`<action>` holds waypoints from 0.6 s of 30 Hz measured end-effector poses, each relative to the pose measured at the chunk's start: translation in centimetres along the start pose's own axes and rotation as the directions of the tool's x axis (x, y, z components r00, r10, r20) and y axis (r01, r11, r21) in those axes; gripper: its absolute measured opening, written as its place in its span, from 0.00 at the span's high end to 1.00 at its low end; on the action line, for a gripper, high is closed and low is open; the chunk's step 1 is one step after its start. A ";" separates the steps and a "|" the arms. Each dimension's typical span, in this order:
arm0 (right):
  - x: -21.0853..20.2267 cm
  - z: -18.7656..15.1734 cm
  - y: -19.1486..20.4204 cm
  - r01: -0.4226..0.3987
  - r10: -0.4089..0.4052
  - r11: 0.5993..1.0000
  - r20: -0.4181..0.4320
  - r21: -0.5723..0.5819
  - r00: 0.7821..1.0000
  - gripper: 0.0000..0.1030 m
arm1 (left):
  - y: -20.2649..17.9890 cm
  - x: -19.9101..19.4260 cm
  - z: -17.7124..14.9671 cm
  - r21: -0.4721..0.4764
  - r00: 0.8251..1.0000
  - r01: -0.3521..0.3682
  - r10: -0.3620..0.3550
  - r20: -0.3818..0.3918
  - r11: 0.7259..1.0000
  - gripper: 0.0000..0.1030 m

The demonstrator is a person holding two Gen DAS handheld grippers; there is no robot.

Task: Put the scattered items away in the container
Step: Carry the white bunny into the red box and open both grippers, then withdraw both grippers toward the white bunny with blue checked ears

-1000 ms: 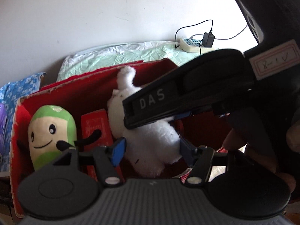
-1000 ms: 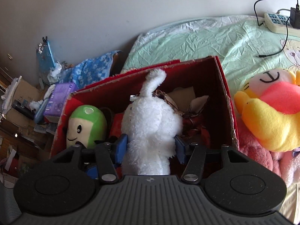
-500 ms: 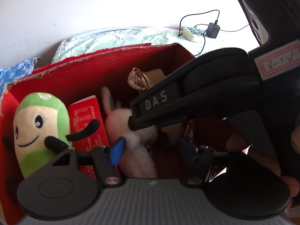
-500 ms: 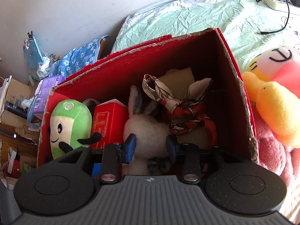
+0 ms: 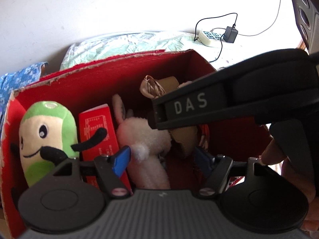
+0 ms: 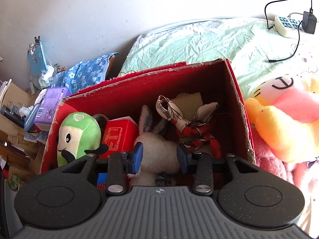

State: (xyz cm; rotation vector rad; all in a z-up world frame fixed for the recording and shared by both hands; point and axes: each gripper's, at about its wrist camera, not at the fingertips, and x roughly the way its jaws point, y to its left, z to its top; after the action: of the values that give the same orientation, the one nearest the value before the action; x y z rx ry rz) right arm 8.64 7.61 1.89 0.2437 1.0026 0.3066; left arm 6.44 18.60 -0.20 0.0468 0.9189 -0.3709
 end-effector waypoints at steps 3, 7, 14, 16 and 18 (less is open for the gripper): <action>0.1 -0.1 -0.2 0.004 -0.005 1.000 0.001 0.014 1.000 0.61 | 0.2 -0.1 0.2 -0.018 1.000 -0.006 0.006 0.000 1.000 0.34; 0.1 -0.4 -0.4 0.018 -0.018 1.000 -0.002 0.011 1.000 0.61 | 0.6 0.0 0.6 -0.042 1.000 -0.025 0.025 -0.005 0.999 0.43; 1.9 0.0 -0.5 0.042 -0.043 0.999 -0.052 -0.011 0.998 0.58 | 2.6 0.7 0.1 -0.067 0.997 -0.067 0.065 -0.037 0.995 0.55; 2.6 0.2 -0.5 0.047 -0.048 0.999 -0.073 -0.010 0.996 0.58 | 2.8 0.9 0.3 -0.073 0.996 -0.076 0.073 -0.043 0.994 0.58; 3.0 0.3 -0.5 0.052 -0.051 0.999 -0.081 0.006 0.995 0.55 | 2.7 1.1 0.5 -0.074 0.996 -0.085 0.082 -0.046 0.994 0.58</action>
State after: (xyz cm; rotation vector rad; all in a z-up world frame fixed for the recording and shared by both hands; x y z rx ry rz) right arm 10.48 8.21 -0.46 0.2136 1.0883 0.2674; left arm 8.35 20.71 -1.08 0.0233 0.9697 -0.2574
